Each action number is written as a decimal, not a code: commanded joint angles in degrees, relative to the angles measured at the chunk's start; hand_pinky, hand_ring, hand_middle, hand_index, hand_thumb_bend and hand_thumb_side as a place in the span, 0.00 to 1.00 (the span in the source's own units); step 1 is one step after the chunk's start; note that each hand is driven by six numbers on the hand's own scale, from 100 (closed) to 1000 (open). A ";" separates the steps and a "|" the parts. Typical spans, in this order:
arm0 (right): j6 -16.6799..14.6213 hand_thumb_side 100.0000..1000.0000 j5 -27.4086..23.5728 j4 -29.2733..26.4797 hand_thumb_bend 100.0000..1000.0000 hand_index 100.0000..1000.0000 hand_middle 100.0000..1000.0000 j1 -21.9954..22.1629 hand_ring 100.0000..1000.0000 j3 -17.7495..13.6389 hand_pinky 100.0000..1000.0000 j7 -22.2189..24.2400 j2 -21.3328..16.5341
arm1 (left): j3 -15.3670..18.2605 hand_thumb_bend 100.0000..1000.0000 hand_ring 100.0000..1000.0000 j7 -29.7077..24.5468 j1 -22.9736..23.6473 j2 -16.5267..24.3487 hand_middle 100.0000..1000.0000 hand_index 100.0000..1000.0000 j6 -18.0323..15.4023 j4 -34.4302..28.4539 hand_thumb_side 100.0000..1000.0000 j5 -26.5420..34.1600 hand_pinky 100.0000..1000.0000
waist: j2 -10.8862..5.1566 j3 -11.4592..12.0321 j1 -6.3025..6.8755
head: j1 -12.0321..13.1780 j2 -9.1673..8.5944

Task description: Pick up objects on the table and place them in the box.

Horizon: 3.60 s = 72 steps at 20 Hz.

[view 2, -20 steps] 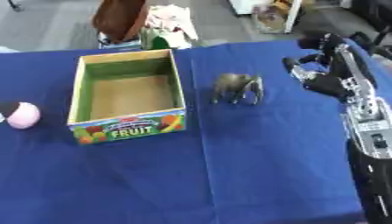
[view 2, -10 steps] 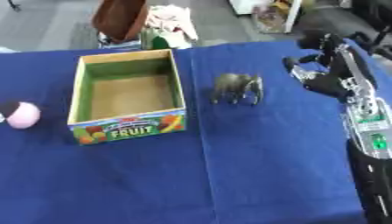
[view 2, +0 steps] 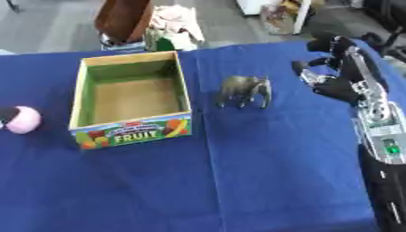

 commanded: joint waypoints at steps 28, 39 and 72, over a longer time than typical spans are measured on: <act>-0.36 0.11 -0.15 -0.05 0.34 0.82 0.66 -0.51 0.78 0.69 0.62 1.15 -0.84 | -10.35 0.80 0.57 -16.69 -18.19 14.05 0.48 0.70 2.25 32.58 0.06 -16.62 0.49 | -1.40 -1.53 -0.05 | 0.75 -0.28; -0.37 0.11 -0.27 -0.03 0.34 0.82 0.66 -0.39 0.78 0.68 0.62 1.22 -0.64 | -11.46 0.81 0.54 -17.94 -21.27 11.15 0.46 0.66 0.84 37.45 0.08 -19.46 0.47 | -1.20 -1.81 -0.07 | 0.86 -0.24; -0.37 0.11 -0.31 0.03 0.33 0.83 0.66 -0.22 0.78 0.97 0.62 1.68 -0.29 | -12.72 0.38 0.27 -14.36 -29.00 10.62 0.09 0.29 2.27 24.96 0.02 -18.72 0.30 | -1.81 -2.79 0.13 | 1.09 -0.09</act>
